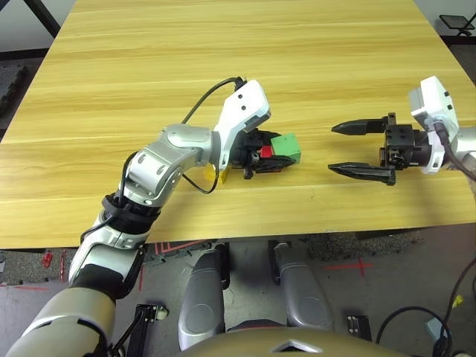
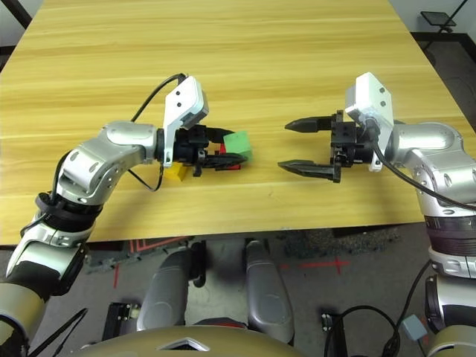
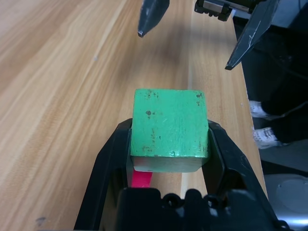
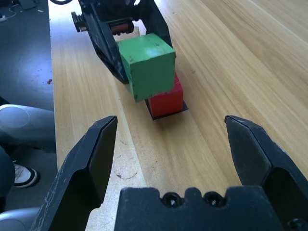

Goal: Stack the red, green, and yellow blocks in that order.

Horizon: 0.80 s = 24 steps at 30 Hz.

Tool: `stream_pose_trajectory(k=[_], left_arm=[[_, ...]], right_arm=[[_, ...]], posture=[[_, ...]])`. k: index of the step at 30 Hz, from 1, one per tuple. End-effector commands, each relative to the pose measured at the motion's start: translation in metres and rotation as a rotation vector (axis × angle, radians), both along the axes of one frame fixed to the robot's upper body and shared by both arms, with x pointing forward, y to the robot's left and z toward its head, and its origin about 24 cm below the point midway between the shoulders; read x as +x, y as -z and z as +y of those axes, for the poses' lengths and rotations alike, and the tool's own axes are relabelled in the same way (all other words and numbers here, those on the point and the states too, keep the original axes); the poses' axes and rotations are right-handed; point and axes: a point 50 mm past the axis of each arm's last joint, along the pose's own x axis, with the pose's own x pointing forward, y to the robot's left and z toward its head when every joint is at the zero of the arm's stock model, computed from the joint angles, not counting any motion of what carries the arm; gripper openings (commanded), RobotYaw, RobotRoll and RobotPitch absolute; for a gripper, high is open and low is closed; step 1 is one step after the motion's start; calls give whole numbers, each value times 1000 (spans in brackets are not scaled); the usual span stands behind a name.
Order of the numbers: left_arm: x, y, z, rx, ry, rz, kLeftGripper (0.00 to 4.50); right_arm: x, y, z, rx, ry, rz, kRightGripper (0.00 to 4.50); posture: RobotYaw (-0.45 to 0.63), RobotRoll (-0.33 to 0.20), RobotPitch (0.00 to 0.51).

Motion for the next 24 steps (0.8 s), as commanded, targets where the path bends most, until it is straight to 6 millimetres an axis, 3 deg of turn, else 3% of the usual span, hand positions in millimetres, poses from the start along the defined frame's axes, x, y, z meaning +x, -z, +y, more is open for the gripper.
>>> stream_pose_trajectory(k=[1,11,24], left_arm=[[0,2,-2,8,18,-1,2086],[13,16,10,70,10,-67,2086],[12,20,9,72,57,-93,2086]], right_arm=[[-4,-1,3,7,-18,-6,4500],[-5,-2,6,15,-23,-6,4500],[-8,-1,6,17,-23,-2,4500]], posture=[[232,36,270],[228,35,272],[211,27,270]])
